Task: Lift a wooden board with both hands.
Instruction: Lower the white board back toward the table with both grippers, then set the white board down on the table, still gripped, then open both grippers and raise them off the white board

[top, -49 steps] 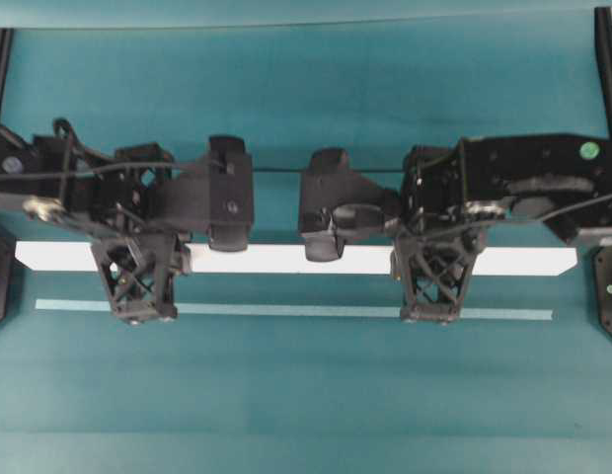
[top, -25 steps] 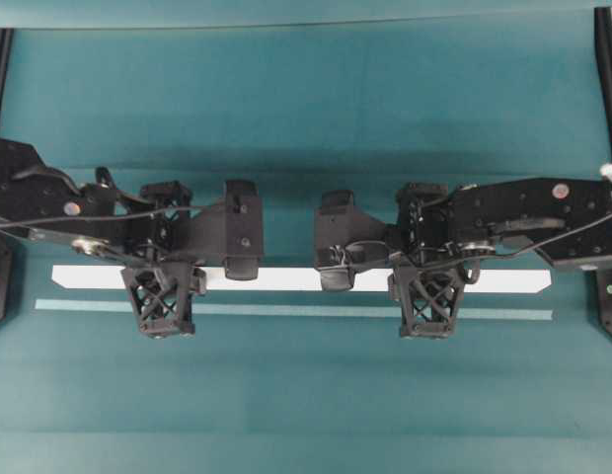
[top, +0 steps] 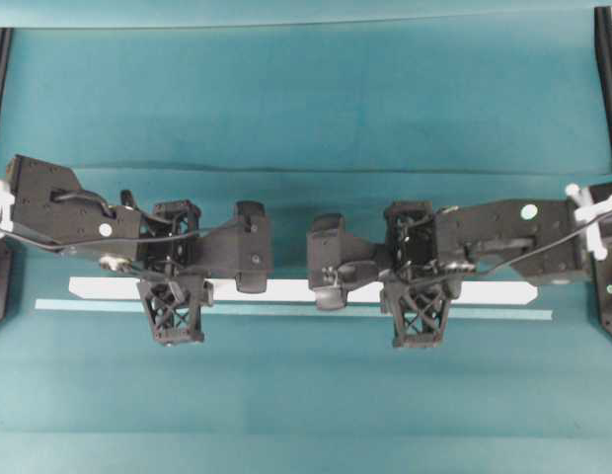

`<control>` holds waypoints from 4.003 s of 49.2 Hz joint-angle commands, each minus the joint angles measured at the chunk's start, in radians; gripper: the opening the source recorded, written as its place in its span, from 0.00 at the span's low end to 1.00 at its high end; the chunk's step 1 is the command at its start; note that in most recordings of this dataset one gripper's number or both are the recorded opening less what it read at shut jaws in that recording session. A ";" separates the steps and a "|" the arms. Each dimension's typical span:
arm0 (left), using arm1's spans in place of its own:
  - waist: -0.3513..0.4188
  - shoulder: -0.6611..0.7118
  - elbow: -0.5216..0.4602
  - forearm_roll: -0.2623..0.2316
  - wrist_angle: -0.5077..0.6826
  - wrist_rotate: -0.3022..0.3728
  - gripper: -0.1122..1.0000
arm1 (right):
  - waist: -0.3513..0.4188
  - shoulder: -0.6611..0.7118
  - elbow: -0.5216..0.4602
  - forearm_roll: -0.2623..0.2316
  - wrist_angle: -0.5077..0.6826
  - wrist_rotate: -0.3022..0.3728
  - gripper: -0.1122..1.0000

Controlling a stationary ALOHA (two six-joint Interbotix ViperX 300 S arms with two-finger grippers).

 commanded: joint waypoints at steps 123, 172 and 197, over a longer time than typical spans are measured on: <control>0.008 0.061 0.058 0.002 -0.202 -0.040 0.30 | -0.020 0.052 0.075 0.014 -0.176 -0.021 0.32; -0.006 -0.278 0.066 0.002 -0.252 -0.025 0.97 | -0.032 -0.387 0.156 0.017 -0.310 -0.002 0.94; -0.008 -0.568 0.147 0.002 -0.339 0.094 0.97 | -0.032 -0.750 0.364 0.017 -0.560 0.014 0.94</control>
